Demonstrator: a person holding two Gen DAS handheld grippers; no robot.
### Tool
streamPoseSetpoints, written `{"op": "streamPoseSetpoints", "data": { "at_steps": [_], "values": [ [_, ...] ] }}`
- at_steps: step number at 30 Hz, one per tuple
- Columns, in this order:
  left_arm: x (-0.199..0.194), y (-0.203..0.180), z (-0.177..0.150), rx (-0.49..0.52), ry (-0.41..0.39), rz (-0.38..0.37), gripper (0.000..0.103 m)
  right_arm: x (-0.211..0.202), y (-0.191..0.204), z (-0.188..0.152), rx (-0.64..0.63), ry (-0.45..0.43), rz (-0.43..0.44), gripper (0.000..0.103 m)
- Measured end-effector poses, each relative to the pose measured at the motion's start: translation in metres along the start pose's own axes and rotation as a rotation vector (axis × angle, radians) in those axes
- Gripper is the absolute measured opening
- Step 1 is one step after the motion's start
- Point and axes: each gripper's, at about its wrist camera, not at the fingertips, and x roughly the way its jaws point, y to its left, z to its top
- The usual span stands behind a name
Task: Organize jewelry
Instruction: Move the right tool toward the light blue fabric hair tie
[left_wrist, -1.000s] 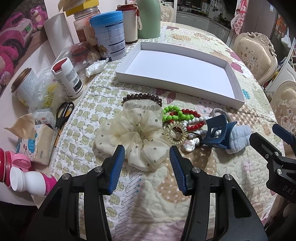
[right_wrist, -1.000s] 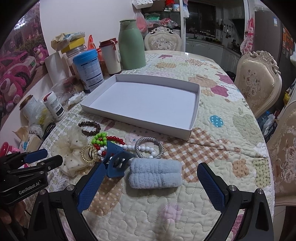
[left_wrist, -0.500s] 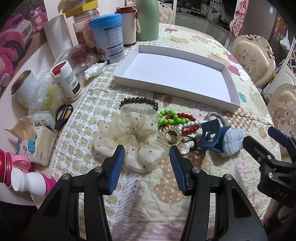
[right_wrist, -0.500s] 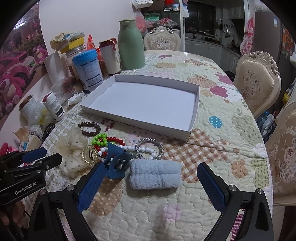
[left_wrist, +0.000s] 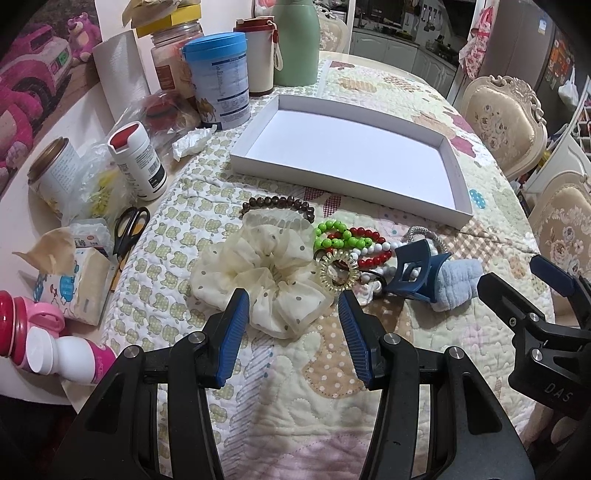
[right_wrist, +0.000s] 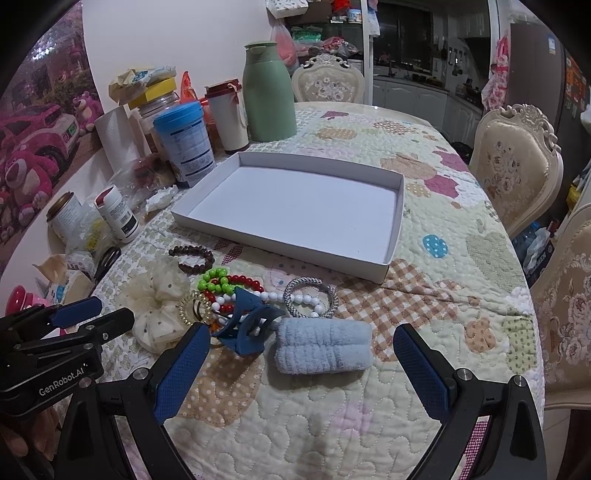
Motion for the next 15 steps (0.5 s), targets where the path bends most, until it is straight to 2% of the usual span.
{"op": "streamPoseSetpoints", "data": {
  "at_steps": [15],
  "values": [
    [0.0, 0.0004, -0.0031, 0.001, -0.001, 0.002, 0.05, 0.0026, 0.0023, -0.0022, -0.003, 0.014, 0.012, 0.099]
  ]
}}
